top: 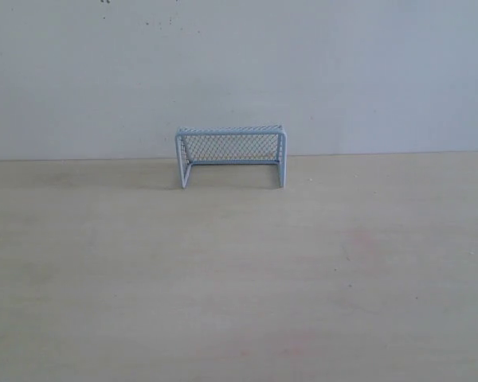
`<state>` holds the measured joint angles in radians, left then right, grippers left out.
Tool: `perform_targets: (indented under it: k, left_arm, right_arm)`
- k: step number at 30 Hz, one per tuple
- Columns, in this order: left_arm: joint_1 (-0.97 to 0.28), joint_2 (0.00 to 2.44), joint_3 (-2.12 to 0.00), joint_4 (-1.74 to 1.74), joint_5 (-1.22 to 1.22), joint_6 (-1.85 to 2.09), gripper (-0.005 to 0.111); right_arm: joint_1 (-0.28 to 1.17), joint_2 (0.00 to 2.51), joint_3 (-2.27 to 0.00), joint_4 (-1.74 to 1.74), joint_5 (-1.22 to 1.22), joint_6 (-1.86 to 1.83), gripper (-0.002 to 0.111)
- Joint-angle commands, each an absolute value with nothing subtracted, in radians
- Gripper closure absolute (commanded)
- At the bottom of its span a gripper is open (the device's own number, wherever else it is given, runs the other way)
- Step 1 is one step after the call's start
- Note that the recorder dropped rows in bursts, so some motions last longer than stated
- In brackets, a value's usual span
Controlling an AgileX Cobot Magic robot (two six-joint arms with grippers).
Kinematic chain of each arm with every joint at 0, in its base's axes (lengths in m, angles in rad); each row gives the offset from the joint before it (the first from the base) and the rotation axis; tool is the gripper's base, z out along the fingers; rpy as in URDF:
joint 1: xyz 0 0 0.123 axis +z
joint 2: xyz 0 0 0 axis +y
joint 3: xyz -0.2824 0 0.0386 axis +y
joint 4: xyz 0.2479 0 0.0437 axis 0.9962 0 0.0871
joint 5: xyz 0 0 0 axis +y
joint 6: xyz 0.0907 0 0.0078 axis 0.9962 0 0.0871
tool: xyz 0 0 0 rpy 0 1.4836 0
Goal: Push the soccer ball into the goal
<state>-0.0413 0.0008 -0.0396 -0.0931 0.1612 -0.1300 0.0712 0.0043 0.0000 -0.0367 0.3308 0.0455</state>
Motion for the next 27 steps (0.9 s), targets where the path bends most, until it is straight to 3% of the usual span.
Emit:
perform_targets:
  k: [1, 12, 27]
  left_arm:
    - [-0.038, 0.0, 0.0, -0.088, 0.114, -0.104, 0.102]
    - [-0.038, 0.0, 0.0, 0.024, 0.353, -0.054, 0.102]
    - [-0.038, 0.0, 0.0, 0.024, 0.353, -0.056, 0.102]
  right_arm:
    - [0.067, 0.0, 0.0, -0.037, 0.322, 0.045, 0.109]
    - [0.067, 0.0, 0.0, -0.037, 0.322, 0.045, 0.109]
    - [0.067, 0.0, 0.0, -0.037, 0.322, 0.045, 0.109]
